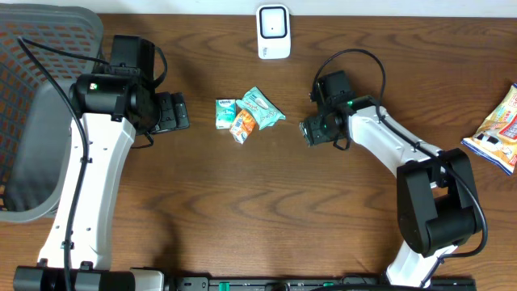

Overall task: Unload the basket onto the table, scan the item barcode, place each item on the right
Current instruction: 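Lift the Zam-Buk box and carry it toward the scanner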

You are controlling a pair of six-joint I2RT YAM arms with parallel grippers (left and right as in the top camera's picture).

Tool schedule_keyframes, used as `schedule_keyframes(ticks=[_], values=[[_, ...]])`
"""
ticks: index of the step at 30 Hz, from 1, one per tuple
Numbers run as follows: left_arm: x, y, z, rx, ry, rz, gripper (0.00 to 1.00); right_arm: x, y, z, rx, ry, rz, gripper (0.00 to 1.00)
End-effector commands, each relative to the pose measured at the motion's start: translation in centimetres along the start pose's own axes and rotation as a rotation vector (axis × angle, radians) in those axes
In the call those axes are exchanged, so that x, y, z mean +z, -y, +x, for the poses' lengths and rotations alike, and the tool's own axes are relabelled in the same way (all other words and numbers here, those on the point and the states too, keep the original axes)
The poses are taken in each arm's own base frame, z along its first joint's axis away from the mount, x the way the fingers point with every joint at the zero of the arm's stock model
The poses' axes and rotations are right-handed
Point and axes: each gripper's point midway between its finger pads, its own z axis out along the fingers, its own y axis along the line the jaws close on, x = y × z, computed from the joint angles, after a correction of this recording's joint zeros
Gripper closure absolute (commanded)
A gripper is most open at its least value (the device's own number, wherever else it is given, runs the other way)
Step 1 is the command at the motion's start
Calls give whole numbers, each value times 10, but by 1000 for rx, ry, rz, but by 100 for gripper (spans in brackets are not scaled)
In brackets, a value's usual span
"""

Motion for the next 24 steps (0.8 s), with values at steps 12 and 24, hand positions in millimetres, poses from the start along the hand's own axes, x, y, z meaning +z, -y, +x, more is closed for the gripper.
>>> schedule_keyframes(ticks=[12,24], values=[[1,-3,0,10,-4,-13,2,8,-4,16,-15,-26,-24,36],[1,-3,0,10,-4,-13,2,8,-35,20,-70,-30,-86,36]])
